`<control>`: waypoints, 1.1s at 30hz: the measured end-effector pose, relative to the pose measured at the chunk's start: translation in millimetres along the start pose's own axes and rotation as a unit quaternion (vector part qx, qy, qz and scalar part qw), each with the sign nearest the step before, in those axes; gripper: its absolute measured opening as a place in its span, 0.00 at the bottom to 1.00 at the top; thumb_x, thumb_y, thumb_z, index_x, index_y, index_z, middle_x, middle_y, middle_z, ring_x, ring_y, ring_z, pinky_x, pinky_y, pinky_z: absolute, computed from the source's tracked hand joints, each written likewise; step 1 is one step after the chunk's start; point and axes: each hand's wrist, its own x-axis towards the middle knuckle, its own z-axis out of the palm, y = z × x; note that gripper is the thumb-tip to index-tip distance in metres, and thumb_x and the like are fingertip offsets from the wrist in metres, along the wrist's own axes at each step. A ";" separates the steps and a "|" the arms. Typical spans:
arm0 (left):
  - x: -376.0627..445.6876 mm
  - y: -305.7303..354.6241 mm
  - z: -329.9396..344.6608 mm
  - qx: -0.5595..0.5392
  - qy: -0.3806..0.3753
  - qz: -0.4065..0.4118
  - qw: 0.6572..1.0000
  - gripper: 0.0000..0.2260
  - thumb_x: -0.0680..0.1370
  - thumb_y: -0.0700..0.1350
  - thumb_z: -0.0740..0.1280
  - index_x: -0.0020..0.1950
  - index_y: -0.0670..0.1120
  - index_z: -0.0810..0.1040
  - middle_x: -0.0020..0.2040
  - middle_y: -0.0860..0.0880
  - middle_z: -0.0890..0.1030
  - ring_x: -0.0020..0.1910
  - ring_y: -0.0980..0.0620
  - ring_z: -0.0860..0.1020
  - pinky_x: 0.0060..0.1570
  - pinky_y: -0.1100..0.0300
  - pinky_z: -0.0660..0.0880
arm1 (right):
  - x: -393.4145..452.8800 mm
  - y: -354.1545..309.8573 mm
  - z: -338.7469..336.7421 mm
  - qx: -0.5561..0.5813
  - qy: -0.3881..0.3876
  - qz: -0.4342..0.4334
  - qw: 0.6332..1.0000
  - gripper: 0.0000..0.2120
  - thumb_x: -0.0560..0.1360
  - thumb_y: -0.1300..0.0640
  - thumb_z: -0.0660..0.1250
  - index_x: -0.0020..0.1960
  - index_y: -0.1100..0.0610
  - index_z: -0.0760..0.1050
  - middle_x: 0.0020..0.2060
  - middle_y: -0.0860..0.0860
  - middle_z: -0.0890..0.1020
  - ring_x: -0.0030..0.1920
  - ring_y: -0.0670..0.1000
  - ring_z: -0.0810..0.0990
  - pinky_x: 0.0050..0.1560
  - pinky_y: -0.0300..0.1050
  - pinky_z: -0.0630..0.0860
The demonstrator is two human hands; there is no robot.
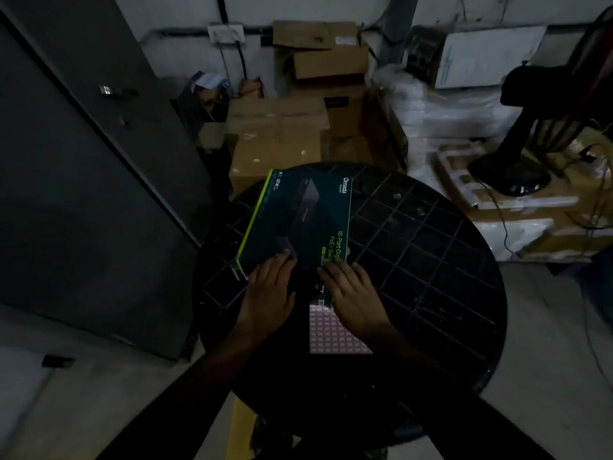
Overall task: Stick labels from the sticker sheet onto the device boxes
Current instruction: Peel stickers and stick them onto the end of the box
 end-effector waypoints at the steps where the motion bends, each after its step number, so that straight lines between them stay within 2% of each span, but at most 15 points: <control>1: 3.7 -0.5 -0.8 0.005 -0.014 0.008 1.000 0.34 0.72 0.49 0.70 0.76 0.46 0.64 0.76 0.47 0.66 0.74 0.46 0.65 0.68 0.46 0.67 | 9.7 -0.2 -1.8 -0.019 0.000 -0.012 1.000 0.31 0.76 0.62 0.63 0.78 0.56 0.62 0.75 0.54 0.67 0.75 0.57 0.66 0.75 0.60 0.63; 3: 9.9 -3.6 0.5 0.001 -0.021 0.018 1.000 0.34 0.71 0.49 0.70 0.76 0.46 0.65 0.77 0.47 0.66 0.75 0.47 0.64 0.70 0.47 0.65 | 27.7 0.9 -5.2 -0.030 -0.004 -0.026 0.999 0.31 0.76 0.61 0.62 0.78 0.55 0.61 0.74 0.55 0.69 0.74 0.58 0.67 0.73 0.62 0.65; 6: 13.4 -7.6 3.3 -0.004 -0.046 0.031 0.998 0.35 0.72 0.48 0.70 0.77 0.46 0.63 0.78 0.48 0.64 0.77 0.48 0.61 0.74 0.49 0.60 | 46.1 1.3 -5.0 -0.060 -0.024 -0.046 0.997 0.32 0.75 0.58 0.66 0.77 0.51 0.63 0.72 0.56 0.72 0.70 0.61 0.71 0.67 0.66 0.69; 8: 12.3 -11.0 4.7 -0.005 -0.053 0.042 0.998 0.37 0.71 0.47 0.71 0.78 0.46 0.61 0.78 0.48 0.65 0.77 0.49 0.61 0.75 0.47 0.61 | 49.5 3.4 -7.5 -0.077 -0.020 -0.058 0.995 0.33 0.72 0.57 0.71 0.76 0.51 0.66 0.69 0.56 0.74 0.66 0.61 0.74 0.64 0.66 0.71; 11: 14.1 -21.1 1.3 0.005 -0.063 0.064 0.996 0.38 0.70 0.48 0.71 0.78 0.49 0.60 0.77 0.50 0.66 0.77 0.50 0.61 0.73 0.46 0.63 | 50.3 6.8 -7.9 -0.078 -0.021 -0.081 0.993 0.39 0.66 0.56 0.77 0.75 0.52 0.67 0.68 0.56 0.75 0.66 0.63 0.73 0.65 0.68 0.70; 13: 16.5 -29.5 -4.8 0.022 -0.052 0.087 0.995 0.39 0.70 0.49 0.71 0.78 0.51 0.60 0.77 0.52 0.65 0.77 0.51 0.60 0.74 0.47 0.61 | 47.9 9.0 -9.3 -0.063 0.000 -0.089 0.994 0.42 0.63 0.55 0.78 0.75 0.52 0.67 0.68 0.56 0.75 0.67 0.63 0.73 0.66 0.69 0.68; 16: 23.2 -35.2 -22.2 0.055 0.000 0.125 0.991 0.41 0.67 0.53 0.73 0.78 0.51 0.61 0.77 0.52 0.64 0.76 0.49 0.61 0.72 0.50 0.56 | 47.2 10.9 -27.5 -0.013 0.058 -0.100 0.993 0.39 0.64 0.55 0.72 0.74 0.51 0.69 0.68 0.56 0.76 0.67 0.63 0.74 0.67 0.68 0.68; 21: 47.6 -29.5 -81.8 0.101 0.073 0.176 0.976 0.41 0.63 0.52 0.75 0.75 0.51 0.65 0.70 0.51 0.72 0.65 0.47 0.70 0.62 0.50 0.66 | 52.1 4.0 -83.9 0.080 0.153 -0.089 0.981 0.37 0.63 0.52 0.71 0.72 0.56 0.74 0.64 0.57 0.78 0.62 0.61 0.76 0.64 0.59 0.70; 24: 60.1 -23.9 -122.8 0.038 0.095 0.220 0.970 0.35 0.63 0.53 0.73 0.70 0.55 0.69 0.69 0.52 0.74 0.63 0.47 0.72 0.59 0.50 0.67 | 48.9 2.4 -129.7 0.086 0.188 -0.061 0.977 0.40 0.60 0.48 0.74 0.71 0.57 0.74 0.60 0.56 0.79 0.59 0.60 0.76 0.62 0.58 0.69; 27: 64.3 -12.5 -166.8 -0.032 0.103 0.241 0.965 0.29 0.65 0.57 0.75 0.64 0.57 0.70 0.66 0.53 0.76 0.62 0.48 0.75 0.55 0.52 0.68 | 47.0 5.8 -184.7 0.060 0.154 -0.058 0.984 0.41 0.61 0.41 0.70 0.73 0.50 0.71 0.61 0.51 0.77 0.61 0.56 0.74 0.63 0.57 0.68; 29: 63.0 -1.6 -196.0 -0.066 0.085 0.253 0.961 0.28 0.65 0.58 0.76 0.62 0.57 0.72 0.64 0.55 0.77 0.59 0.51 0.77 0.52 0.55 0.70 | 46.3 10.0 -212.9 0.063 0.119 -0.060 0.989 0.38 0.64 0.36 0.69 0.73 0.45 0.70 0.62 0.49 0.76 0.60 0.54 0.74 0.58 0.53 0.71; 31: 60.2 8.0 -216.1 -0.104 0.057 0.257 0.959 0.25 0.66 0.58 0.77 0.61 0.57 0.74 0.61 0.58 0.78 0.56 0.56 0.77 0.51 0.56 0.72 | 45.8 16.8 -227.9 0.102 0.098 -0.066 0.988 0.36 0.65 0.33 0.71 0.70 0.43 0.72 0.60 0.46 0.76 0.58 0.52 0.75 0.52 0.51 0.75; 33: 55.9 13.0 -220.5 -0.140 0.022 0.244 0.959 0.23 0.68 0.58 0.76 0.60 0.58 0.75 0.60 0.61 0.78 0.55 0.59 0.76 0.52 0.56 0.74 | 45.1 24.8 -229.7 0.159 0.068 -0.082 0.981 0.33 0.66 0.32 0.72 0.68 0.41 0.75 0.60 0.45 0.77 0.59 0.50 0.75 0.51 0.51 0.77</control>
